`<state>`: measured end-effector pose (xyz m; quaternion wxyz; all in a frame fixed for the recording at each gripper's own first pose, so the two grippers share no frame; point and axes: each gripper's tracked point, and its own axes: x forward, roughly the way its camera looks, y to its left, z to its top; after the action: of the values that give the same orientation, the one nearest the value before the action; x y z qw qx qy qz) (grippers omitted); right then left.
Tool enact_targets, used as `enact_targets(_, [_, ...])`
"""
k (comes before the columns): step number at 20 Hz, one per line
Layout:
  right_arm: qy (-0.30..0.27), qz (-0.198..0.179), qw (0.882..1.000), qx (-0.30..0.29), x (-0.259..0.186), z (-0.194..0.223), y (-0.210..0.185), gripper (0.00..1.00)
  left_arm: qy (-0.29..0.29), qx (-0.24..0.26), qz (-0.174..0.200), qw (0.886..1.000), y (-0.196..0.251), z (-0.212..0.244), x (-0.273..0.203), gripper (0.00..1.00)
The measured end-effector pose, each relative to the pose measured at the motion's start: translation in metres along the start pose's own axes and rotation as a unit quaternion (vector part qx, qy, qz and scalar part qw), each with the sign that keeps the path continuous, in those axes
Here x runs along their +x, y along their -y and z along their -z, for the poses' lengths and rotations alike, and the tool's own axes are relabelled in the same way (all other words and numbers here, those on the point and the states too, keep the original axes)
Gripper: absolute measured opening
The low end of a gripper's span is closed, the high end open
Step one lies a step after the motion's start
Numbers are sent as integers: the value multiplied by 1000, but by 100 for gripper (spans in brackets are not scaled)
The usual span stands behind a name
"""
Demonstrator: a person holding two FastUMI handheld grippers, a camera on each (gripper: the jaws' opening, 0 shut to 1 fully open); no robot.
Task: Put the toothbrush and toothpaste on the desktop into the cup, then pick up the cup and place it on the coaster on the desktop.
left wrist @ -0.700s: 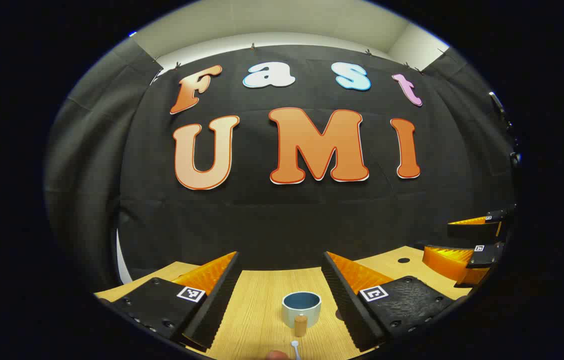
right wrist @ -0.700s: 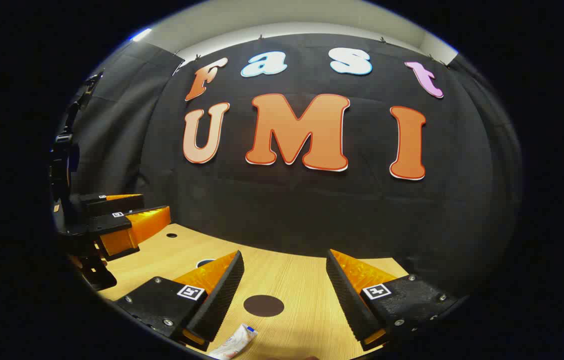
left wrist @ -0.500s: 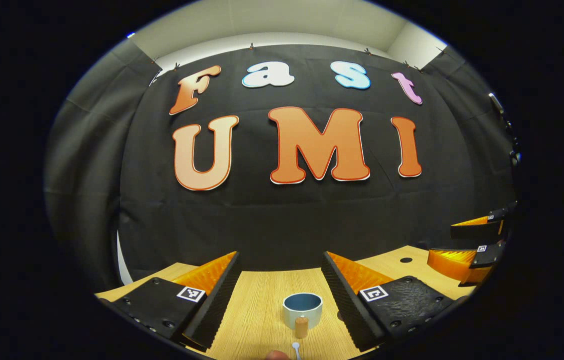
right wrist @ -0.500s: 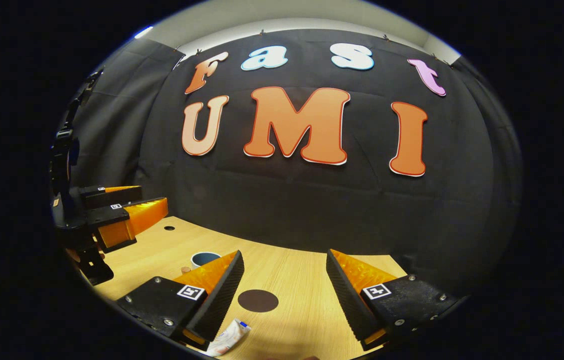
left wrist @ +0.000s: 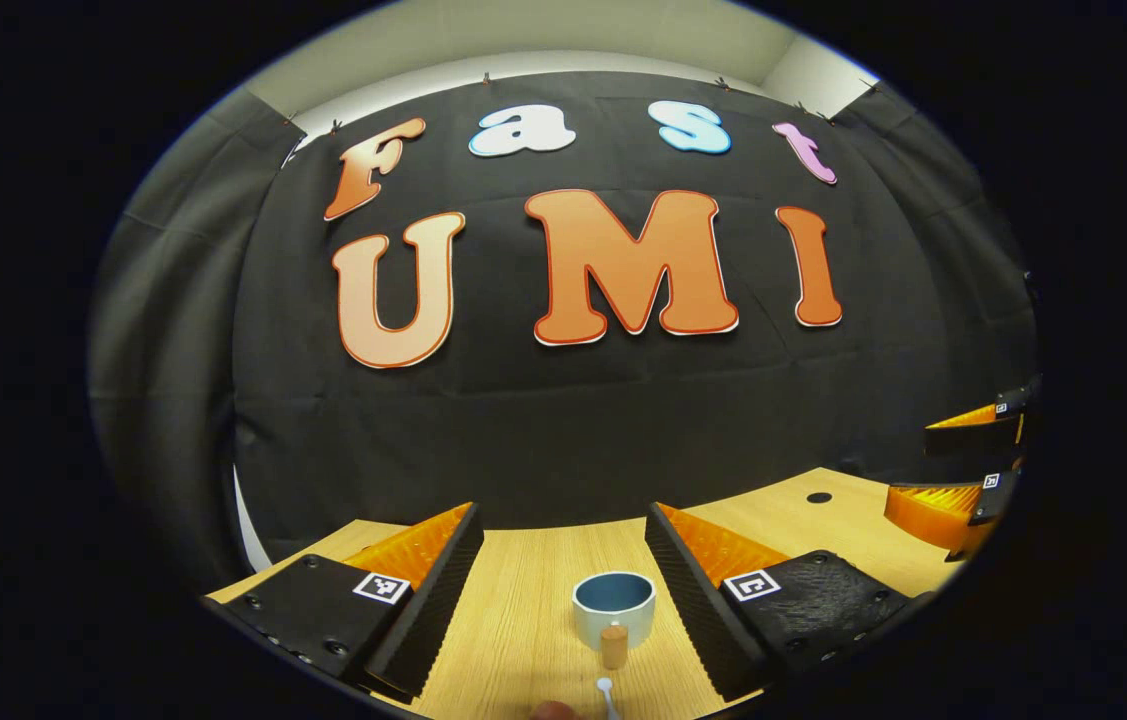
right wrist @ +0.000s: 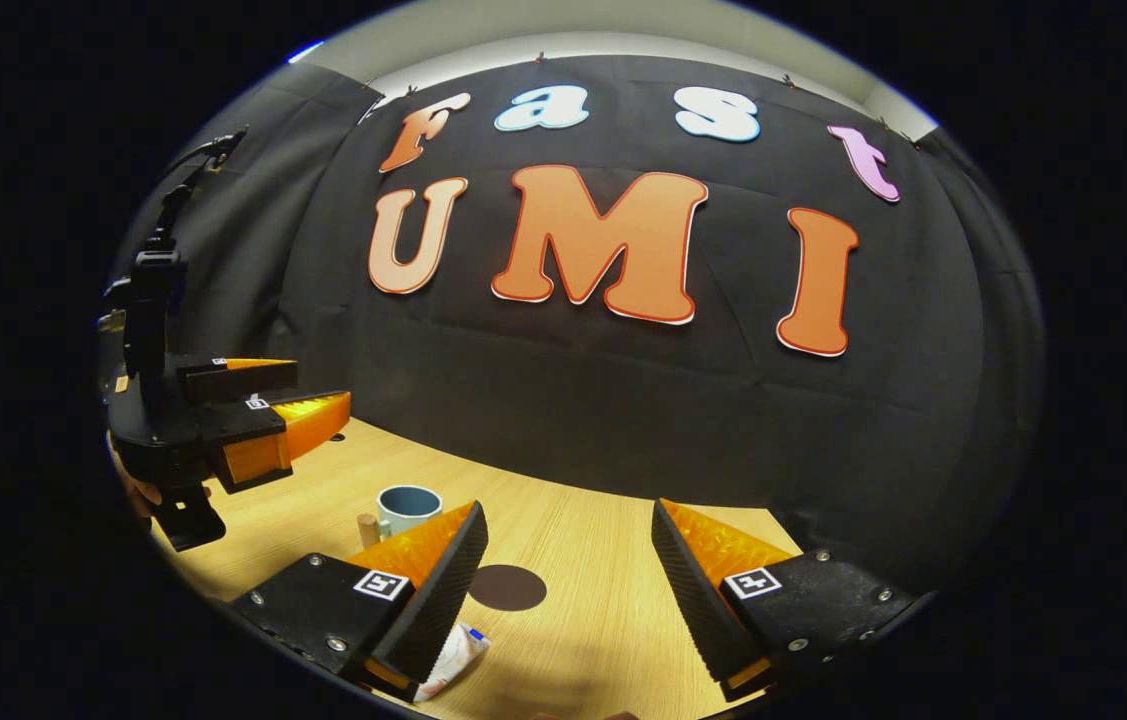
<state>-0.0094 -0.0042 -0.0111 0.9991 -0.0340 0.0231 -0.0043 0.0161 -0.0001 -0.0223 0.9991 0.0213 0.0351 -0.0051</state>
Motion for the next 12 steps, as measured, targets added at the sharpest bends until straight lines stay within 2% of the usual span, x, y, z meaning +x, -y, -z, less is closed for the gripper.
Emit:
enact_targets(2, [-7, -11, 1000, 3, 2, 4, -9, 99, -6, -3, 0, 1000, 0, 4, 1, 100])
enact_targets(5, [-11, -21, 1000, 2, 2, 5, -16, 99, -16, -15, -2, 1000, -5, 12, -1, 98])
enact_targets(12, [-77, -37, 996, 15, 0, 33, -21, 98, -98, -3, 19, 995, 4, 48, -7, 98])
